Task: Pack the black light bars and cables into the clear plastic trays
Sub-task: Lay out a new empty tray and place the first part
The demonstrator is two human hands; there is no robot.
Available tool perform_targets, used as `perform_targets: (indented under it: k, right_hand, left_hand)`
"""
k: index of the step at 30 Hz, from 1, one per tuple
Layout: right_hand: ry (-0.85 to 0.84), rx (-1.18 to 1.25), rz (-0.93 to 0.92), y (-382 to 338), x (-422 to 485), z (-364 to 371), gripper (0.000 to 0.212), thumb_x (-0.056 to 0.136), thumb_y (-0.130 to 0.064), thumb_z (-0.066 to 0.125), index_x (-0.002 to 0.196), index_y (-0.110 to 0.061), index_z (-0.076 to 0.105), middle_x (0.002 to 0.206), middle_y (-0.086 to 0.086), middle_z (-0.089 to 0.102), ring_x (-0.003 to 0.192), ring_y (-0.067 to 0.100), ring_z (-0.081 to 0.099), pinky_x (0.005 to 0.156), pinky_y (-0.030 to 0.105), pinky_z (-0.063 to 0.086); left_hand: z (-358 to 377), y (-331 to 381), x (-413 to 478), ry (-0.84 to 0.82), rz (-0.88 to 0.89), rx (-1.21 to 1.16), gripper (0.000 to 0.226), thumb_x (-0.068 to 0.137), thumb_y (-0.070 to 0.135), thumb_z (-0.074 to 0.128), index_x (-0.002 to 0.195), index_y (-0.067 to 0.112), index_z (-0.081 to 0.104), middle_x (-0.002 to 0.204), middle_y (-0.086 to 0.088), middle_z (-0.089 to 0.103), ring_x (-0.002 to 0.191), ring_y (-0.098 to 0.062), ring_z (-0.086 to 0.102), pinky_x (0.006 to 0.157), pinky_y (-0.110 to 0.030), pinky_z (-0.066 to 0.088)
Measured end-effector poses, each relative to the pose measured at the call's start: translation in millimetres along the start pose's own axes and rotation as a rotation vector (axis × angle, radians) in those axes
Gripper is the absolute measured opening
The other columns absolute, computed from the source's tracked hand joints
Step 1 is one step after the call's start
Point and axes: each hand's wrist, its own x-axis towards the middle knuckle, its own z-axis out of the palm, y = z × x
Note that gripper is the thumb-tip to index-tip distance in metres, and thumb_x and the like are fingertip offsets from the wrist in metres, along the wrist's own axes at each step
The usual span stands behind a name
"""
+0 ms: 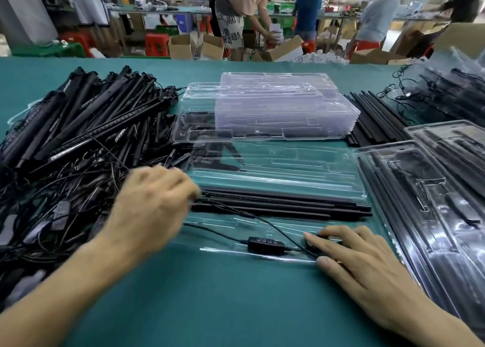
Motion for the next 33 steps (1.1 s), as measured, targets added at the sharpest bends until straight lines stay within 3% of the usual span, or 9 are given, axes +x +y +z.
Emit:
perform_targets:
  k: [2, 5, 8, 10, 15, 20, 23, 27, 33]
  right_hand:
    - [0.012, 0.052, -0.014, 1, 1, -1, 0.047, 0.093, -0.067, 0.018, 0.135, -0.061, 0.036, 0.122, -0.035, 0.043, 0.105, 0.002, 0.042, 0.091, 0.031, 0.035]
    - [0.018, 0.127, -0.021, 5, 5, -2, 0.040, 0.090, -0.061, 0.034, 0.130, -0.063, 0.032, 0.119, -0.041, 0.038, 0.111, -0.004, 0.036, 0.095, 0.027, 0.030]
    - [0.065, 0.261, 0.009, 6, 13, -2, 0.043, 0.092, -0.044, 0.058, 0.133, -0.046, 0.046, 0.113, -0.032, 0.046, 0.108, -0.004, 0.042, 0.097, 0.030, 0.036]
    - [0.149, 0.347, 0.069, 9, 23, -3, 0.037, 0.093, -0.035, 0.059, 0.130, -0.036, 0.056, 0.107, -0.024, 0.051, 0.104, -0.001, 0.048, 0.096, 0.030, 0.040]
    - [0.147, 0.248, 0.159, 11, 51, -2, 0.030, 0.095, -0.032, 0.057, 0.124, -0.029, 0.061, 0.107, -0.014, 0.052, 0.109, 0.011, 0.050, 0.100, 0.034, 0.041]
    - [0.124, 0.137, 0.186, 12, 66, -1, 0.010, 0.092, -0.030, 0.061, 0.099, -0.030, 0.054, 0.090, -0.018, 0.050, 0.093, 0.012, 0.051, 0.081, 0.029, 0.041]
    - [0.075, 0.148, 0.176, 14, 70, -2, 0.013, 0.092, -0.028, 0.063, 0.088, -0.034, 0.052, 0.084, -0.017, 0.049, 0.087, 0.011, 0.047, 0.075, 0.026, 0.034]
    - [0.082, 0.144, 0.179, 15, 71, -3, 0.017, 0.096, -0.026, 0.058, 0.082, -0.034, 0.050, 0.085, -0.015, 0.048, 0.087, 0.012, 0.046, 0.074, 0.027, 0.033]
    - [0.139, 0.064, 0.102, 11, 61, -1, 0.013, 0.101, -0.025, 0.046, 0.088, -0.027, 0.046, 0.089, -0.013, 0.044, 0.086, 0.013, 0.044, 0.072, 0.025, 0.032]
  left_hand:
    - [6, 37, 13, -0.140, 0.072, -0.218, 0.030, 0.092, 0.044, 0.047, 0.101, 0.027, 0.070, 0.096, 0.009, 0.068, 0.089, -0.019, 0.064, 0.081, -0.037, 0.051]
    - [27, 76, 27, -0.364, 0.100, -0.452, 0.038, 0.097, 0.053, 0.045, 0.113, 0.030, 0.071, 0.111, 0.012, 0.065, 0.102, -0.012, 0.058, 0.092, -0.034, 0.047]
    - [48, 86, 27, -0.354, 0.021, -0.659, 0.027, 0.094, 0.045, 0.062, 0.093, 0.024, 0.078, 0.104, 0.013, 0.067, 0.097, -0.008, 0.057, 0.093, -0.034, 0.043]
    - [55, 86, 27, -0.317, -0.076, -0.735, 0.021, 0.088, 0.043, 0.070, 0.083, 0.024, 0.078, 0.095, 0.016, 0.065, 0.092, -0.002, 0.054, 0.089, -0.031, 0.045]
    - [58, 83, 35, -0.341, -0.222, -0.762, 0.020, 0.071, 0.046, 0.084, 0.069, 0.030, 0.071, 0.082, 0.015, 0.060, 0.087, -0.002, 0.052, 0.078, -0.029, 0.046]
    - [59, 80, 39, -0.350, -0.244, -0.749, 0.033, 0.065, 0.047, 0.087, 0.090, 0.031, 0.073, 0.089, 0.015, 0.059, 0.091, 0.000, 0.053, 0.084, -0.025, 0.046]
    - [61, 80, 34, -0.301, -0.232, -0.718, 0.042, 0.067, 0.053, 0.084, 0.103, 0.035, 0.071, 0.097, 0.023, 0.055, 0.098, 0.006, 0.045, 0.088, -0.014, 0.037]
    - [63, 80, 32, -0.306, -0.236, -0.626, 0.048, 0.067, 0.067, 0.073, 0.107, 0.041, 0.069, 0.098, 0.027, 0.052, 0.098, 0.003, 0.042, 0.092, -0.025, 0.031]
    - [63, 81, 30, -0.295, -0.260, -0.516, 0.056, 0.062, 0.084, 0.055, 0.104, 0.048, 0.064, 0.101, 0.027, 0.049, 0.104, 0.006, 0.037, 0.089, -0.025, 0.011]
